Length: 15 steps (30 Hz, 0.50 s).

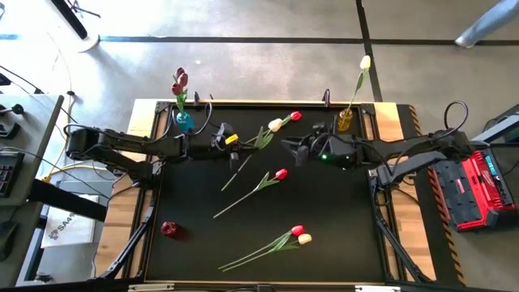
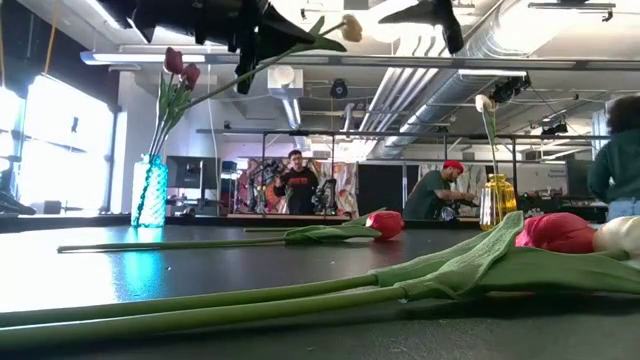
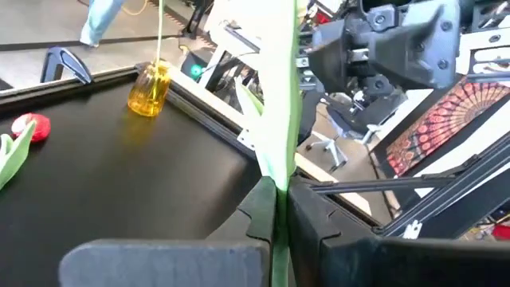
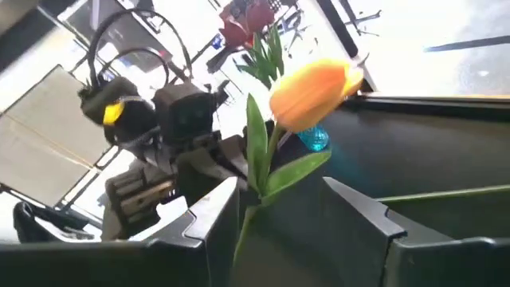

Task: Sort flowers into vase by color
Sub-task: Put the center yellow flower into the yellow vase

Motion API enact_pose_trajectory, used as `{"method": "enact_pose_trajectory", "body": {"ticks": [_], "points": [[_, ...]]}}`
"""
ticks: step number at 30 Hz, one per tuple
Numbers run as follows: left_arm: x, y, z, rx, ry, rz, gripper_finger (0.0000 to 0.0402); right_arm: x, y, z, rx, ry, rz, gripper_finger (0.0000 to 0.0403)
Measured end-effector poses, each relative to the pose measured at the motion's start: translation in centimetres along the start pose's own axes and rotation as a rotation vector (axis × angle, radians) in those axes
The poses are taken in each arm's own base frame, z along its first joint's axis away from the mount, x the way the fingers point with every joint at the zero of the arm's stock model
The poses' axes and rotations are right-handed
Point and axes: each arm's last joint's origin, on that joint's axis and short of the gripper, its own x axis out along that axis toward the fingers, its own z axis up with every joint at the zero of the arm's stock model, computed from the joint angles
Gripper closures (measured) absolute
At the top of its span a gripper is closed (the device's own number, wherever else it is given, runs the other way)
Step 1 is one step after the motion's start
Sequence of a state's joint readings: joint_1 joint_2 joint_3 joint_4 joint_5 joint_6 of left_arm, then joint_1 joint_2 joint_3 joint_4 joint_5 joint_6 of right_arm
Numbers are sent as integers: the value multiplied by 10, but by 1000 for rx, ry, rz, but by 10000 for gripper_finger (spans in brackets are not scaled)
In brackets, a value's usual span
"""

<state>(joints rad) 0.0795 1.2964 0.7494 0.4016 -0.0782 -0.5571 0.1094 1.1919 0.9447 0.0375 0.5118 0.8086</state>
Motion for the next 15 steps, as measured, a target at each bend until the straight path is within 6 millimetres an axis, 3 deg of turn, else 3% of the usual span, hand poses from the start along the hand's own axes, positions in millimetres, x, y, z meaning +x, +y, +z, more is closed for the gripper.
{"method": "enact_pose_trajectory", "body": {"ticks": [15], "points": [[0, -1, 2, 7, -23, -6, 396, 41, -7, -11, -1, -9, 51, 240]]}}
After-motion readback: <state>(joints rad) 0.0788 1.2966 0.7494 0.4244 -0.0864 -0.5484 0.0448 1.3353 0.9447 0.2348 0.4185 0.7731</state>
